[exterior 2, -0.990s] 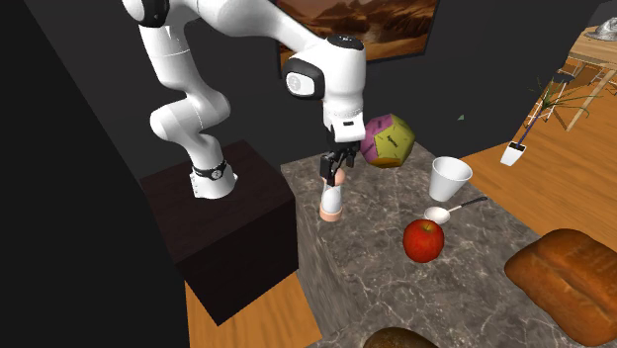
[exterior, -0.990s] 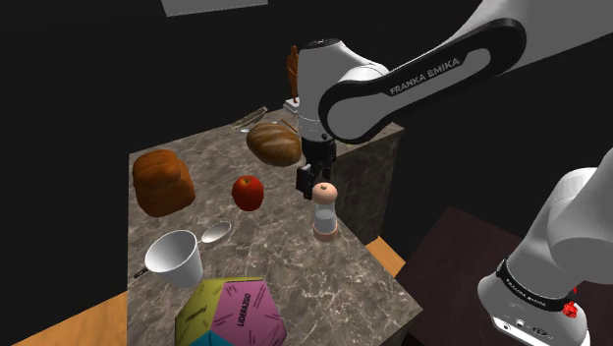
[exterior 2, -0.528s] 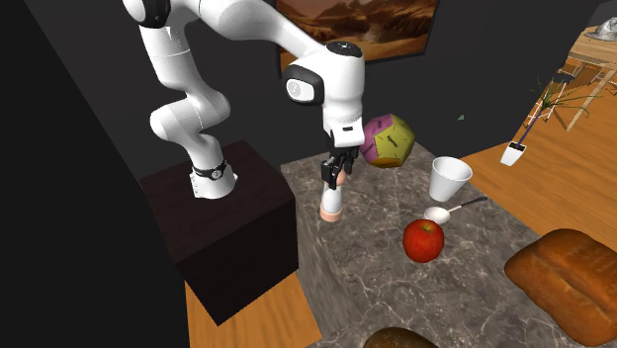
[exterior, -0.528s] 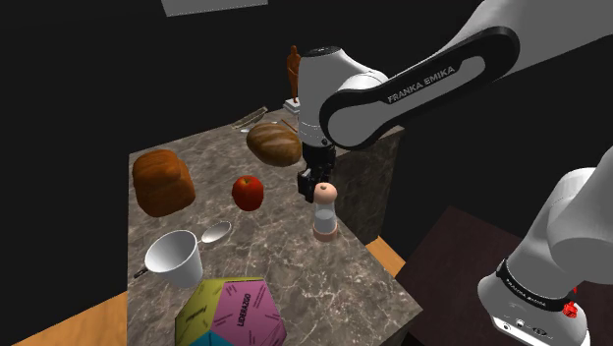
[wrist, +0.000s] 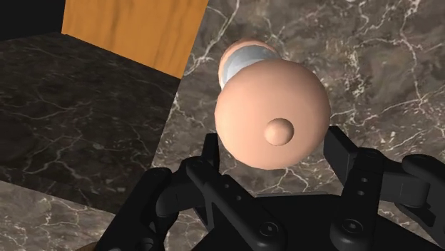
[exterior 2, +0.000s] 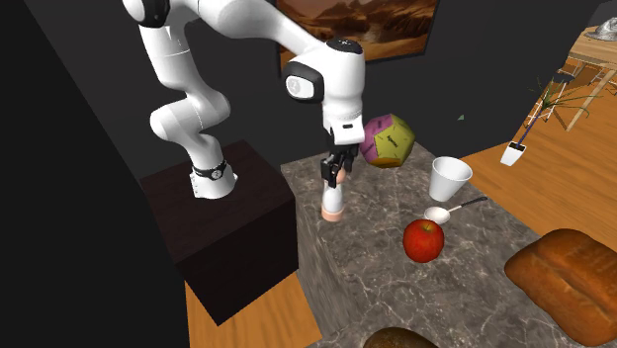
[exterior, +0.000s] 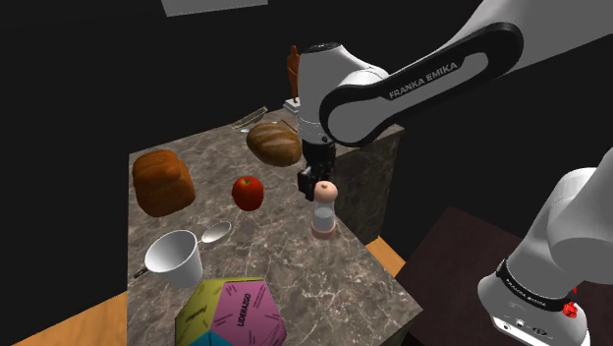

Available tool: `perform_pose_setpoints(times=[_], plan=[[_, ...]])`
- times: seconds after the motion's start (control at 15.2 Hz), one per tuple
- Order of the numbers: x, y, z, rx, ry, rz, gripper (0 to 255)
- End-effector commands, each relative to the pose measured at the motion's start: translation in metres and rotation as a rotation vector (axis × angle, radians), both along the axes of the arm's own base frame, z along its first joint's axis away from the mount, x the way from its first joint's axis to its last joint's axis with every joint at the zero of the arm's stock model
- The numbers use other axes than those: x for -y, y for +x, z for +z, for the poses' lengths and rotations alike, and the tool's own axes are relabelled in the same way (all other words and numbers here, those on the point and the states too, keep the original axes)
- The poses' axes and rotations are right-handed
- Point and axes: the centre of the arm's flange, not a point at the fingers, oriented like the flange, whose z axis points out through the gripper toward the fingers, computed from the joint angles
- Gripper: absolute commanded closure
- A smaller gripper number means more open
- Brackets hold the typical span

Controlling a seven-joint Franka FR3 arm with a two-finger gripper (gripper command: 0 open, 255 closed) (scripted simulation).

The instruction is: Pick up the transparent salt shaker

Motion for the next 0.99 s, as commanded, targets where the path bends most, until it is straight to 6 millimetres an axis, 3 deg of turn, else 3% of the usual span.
perform_pose_setpoints(times=[0.0, 0.79, 0.92], plan=[[0.000, 0.000, 0.009, -0.001, 0.000, 0.000, 255], [0.000, 0.000, 0.072, -0.001, 0.000, 0.000, 255], [0.000, 0.000, 0.073, -0.001, 0.000, 0.000, 255]])
